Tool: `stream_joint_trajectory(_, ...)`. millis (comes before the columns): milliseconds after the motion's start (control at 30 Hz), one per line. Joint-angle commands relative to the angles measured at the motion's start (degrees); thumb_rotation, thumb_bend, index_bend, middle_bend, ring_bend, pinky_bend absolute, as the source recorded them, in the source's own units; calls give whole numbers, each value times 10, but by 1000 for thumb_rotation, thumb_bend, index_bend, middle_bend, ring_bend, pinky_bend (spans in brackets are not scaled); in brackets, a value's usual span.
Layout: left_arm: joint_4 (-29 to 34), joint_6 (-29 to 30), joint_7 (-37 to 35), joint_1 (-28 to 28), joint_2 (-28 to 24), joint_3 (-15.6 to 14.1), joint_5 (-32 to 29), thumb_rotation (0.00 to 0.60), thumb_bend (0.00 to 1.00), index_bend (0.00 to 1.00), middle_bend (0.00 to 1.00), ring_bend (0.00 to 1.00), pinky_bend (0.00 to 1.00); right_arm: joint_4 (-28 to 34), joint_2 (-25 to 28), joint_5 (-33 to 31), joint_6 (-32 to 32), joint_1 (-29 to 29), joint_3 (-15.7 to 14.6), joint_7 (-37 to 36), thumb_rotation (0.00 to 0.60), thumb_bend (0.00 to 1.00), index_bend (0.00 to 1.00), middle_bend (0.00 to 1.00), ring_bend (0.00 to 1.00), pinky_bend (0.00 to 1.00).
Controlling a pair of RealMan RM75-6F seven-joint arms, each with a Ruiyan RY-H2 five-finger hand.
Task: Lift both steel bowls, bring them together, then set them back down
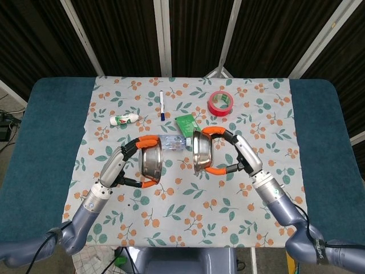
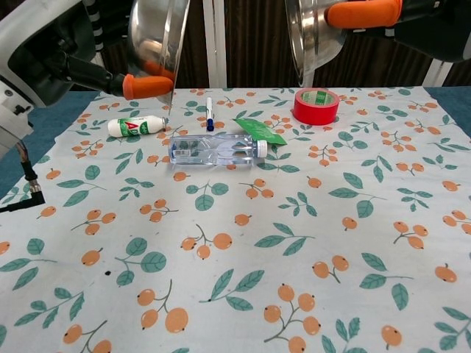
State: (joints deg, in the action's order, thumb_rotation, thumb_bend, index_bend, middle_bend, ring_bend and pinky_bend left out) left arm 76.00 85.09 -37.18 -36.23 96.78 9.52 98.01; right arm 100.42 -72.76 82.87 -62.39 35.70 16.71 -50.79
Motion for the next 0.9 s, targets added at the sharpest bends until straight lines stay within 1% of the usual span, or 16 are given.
stream_joint_trajectory(33,-6,7,-2,-3,8,-1,5,600,110,334,289,308,416,17,3,-1,0,-1,-3,12,600,266,601,381,528,228)
stream_joint_trajectory(333,4,36,1,-4,14,3,15,600,110,334,289,308,415,38,-10,-10,-1,1,-10,50,600,272,607,381,528,228)
stream_joint_trajectory(467,3,35,8,-5,18,-3,17,600,109,334,289,308,414,46,-17,-14,-3,2,-10,61,600,273,608,380,528,228)
stream_joint_trajectory(733,-23,41,17,-10,38,-7,22,600,109,334,289,307,413,55,-22,-21,-5,3,-9,76,600,272,608,381,528,228)
stream_joint_trajectory(900,-29,60,17,-10,50,-8,31,600,109,334,289,308,412,62,-21,-18,-5,3,-9,81,600,274,608,381,528,228)
